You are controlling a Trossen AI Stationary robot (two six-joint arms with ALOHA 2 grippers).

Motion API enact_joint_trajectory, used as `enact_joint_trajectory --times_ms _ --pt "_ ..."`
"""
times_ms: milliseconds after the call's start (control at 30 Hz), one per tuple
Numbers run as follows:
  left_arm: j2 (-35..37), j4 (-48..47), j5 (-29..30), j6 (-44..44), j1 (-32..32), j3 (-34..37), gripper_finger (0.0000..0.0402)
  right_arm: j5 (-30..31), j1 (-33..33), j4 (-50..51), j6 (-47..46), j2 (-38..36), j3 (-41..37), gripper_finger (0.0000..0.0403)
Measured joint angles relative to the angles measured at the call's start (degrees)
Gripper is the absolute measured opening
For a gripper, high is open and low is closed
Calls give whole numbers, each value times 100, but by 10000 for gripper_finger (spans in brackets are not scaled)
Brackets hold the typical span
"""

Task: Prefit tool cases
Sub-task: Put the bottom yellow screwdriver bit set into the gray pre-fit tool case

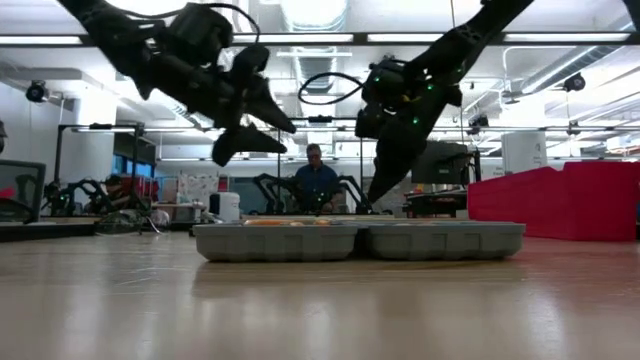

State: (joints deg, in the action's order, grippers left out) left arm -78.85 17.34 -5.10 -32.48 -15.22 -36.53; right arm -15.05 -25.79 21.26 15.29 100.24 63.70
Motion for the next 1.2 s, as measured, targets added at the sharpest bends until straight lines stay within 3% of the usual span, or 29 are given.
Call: enact_joint_trajectory --times_ms 333,533,667,767,1200 --pt "766 -565 -72 -250 56 594 187 174 55 -8 146 387 46 188" --pt "1222 -1502 -150 -257 67 548 181 466 67 -33 198 460 37 188" --pt "1408 -1527 -149 -217 67 536 180 745 80 -26 95 479 44 188" --pt "1442 -1510 -149 -197 67 532 183 1100 124 16 165 479 42 188" --pt "1349 -1532 -149 -104 67 468 175 1038 223 55 534 488 29 188"
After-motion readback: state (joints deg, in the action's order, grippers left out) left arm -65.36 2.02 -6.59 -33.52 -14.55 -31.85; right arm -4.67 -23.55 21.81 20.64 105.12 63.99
